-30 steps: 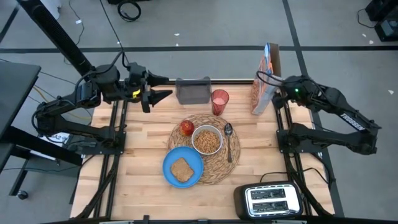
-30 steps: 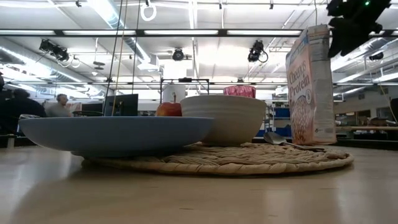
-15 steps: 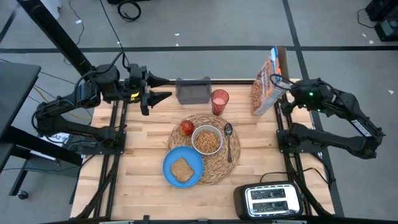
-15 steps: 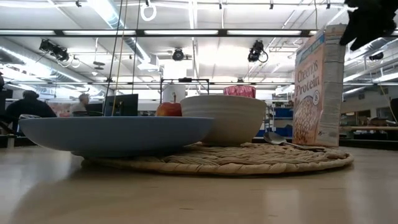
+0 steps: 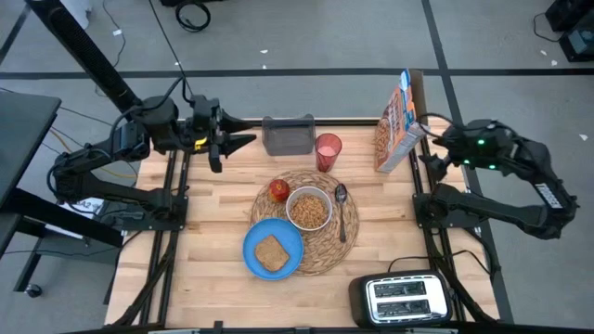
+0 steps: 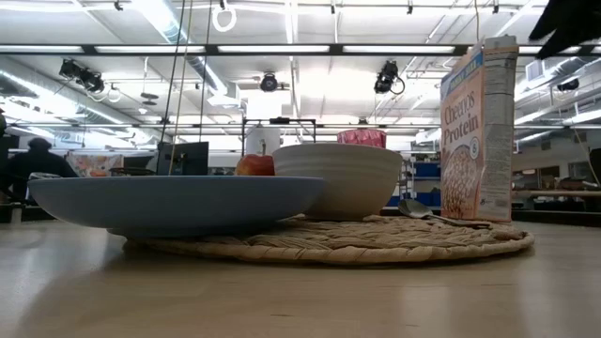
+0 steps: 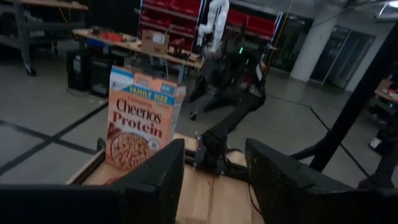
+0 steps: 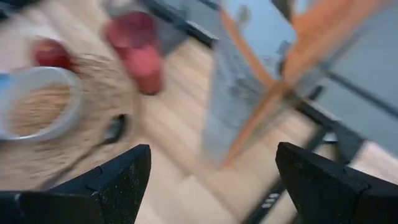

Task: Arrange a breakfast setting
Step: Return to Home Position

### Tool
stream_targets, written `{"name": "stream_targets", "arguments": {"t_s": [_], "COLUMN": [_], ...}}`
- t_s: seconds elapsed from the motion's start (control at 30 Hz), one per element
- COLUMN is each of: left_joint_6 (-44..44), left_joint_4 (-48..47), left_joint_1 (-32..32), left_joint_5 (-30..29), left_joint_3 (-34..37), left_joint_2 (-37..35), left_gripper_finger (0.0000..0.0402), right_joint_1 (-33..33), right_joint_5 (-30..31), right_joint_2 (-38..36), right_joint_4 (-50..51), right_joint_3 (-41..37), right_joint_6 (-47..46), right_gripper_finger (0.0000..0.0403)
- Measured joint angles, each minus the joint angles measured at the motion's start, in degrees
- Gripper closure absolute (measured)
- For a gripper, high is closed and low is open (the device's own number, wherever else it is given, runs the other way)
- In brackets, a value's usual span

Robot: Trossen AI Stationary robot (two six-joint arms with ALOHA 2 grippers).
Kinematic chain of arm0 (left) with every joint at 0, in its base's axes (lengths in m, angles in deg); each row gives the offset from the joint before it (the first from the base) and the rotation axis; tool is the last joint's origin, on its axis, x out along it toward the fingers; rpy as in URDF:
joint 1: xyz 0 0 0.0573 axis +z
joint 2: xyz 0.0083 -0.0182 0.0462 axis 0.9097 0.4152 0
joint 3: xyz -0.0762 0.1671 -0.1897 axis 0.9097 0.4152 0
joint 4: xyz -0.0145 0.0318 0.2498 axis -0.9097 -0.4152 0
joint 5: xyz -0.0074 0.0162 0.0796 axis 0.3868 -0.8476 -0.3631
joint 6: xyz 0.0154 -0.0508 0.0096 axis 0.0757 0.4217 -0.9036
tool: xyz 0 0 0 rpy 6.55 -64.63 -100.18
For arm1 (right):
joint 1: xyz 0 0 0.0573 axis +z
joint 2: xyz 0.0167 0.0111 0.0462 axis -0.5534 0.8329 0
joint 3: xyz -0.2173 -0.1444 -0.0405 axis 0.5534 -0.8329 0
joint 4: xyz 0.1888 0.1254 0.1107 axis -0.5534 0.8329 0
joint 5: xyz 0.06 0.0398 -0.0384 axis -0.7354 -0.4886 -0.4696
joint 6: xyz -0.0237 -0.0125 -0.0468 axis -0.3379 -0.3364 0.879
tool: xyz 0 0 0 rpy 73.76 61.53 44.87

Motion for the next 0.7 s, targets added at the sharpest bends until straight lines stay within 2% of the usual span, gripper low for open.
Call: {"name": "stream_targets", "arguments": {"t_s": [0.1, 0.23, 0.47, 0.63, 0.7], "left_joint_6": [1.10, 0.80, -1.41, -3.64, -5.32], "left_joint_4": [-0.66, 1.96, 9.32, 15.60, 15.38], "left_joint_1": [-0.30, -0.79, -0.39, 0.73, 1.55], "left_joint_5": [0.09, -0.11, 1.16, 1.40, -0.06], "left_joint_3": [0.85, 3.81, 10.92, 16.82, 18.94], "left_joint_2": [-0.42, -0.88, -3.42, -10.42, -13.65], "left_gripper_finger": [0.0246, 0.0297, 0.0391, 0.0389, 0.0389], "right_joint_1": [0.00, -0.04, -0.02, 0.76, 1.85], "right_joint_5": [-7.69, -17.25, -28.60, -34.94, -36.55], "right_joint_2": [-0.24, -1.92, -2.23, -1.62, -0.51], "right_joint_4": [0.68, -9.04, -26.15, -40.17, -45.19], "right_joint_3": [3.97, 3.72, -2.86, -6.01, -7.34], "right_joint_6": [-3.11, -5.15, -9.16, -10.65, -11.14], "right_gripper_finger": [0.0057, 0.0084, 0.0215, 0.0297, 0.0324]}}
